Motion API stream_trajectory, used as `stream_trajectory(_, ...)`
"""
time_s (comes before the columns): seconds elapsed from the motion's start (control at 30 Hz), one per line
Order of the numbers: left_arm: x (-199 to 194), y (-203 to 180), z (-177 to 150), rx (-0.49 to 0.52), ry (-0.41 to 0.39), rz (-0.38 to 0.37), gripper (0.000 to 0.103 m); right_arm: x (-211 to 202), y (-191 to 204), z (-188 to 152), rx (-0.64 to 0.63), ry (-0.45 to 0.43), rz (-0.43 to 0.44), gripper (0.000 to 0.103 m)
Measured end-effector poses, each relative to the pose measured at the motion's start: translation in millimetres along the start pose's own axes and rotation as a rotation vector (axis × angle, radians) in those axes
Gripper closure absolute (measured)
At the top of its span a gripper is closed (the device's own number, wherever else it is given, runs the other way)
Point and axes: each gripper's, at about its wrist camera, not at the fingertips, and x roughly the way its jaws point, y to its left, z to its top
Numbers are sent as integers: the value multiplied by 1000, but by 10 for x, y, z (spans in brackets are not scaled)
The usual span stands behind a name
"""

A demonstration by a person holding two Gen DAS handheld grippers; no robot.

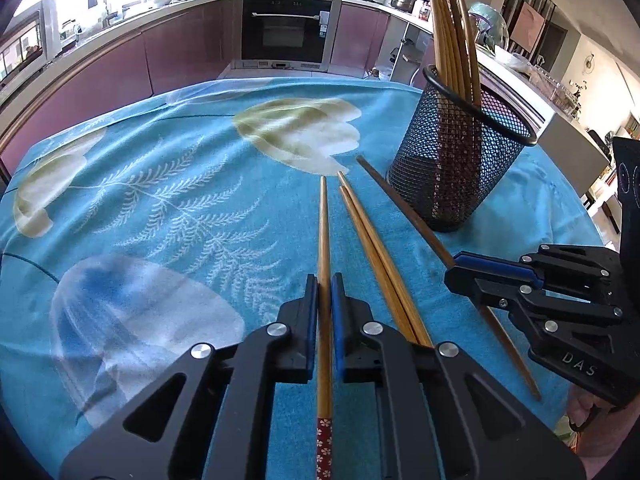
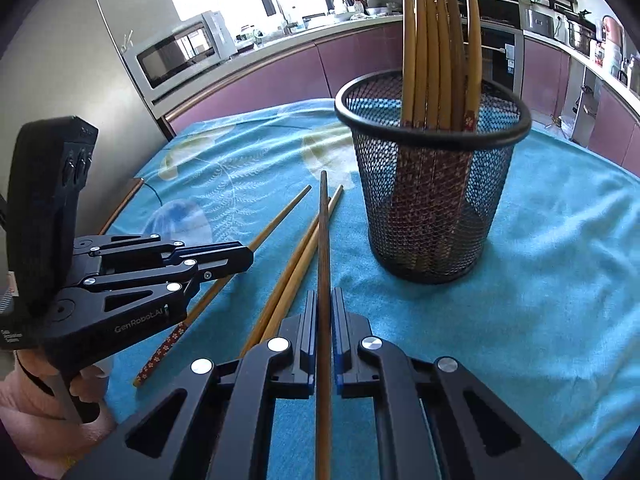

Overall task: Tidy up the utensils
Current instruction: 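Lift the chopstick upright with the right tool and carry it over the holder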

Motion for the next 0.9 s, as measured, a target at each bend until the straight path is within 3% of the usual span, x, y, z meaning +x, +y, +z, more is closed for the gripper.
stream_trajectory(0.43, -427, -98, 47, 16, -92, -25, 96, -396, -1, -25, -7, -90, 57, 97)
stream_trajectory(0.9, -1094, -152, 237, 21, -227, -204, 96, -967, -198, 149, 25, -249, 87, 97)
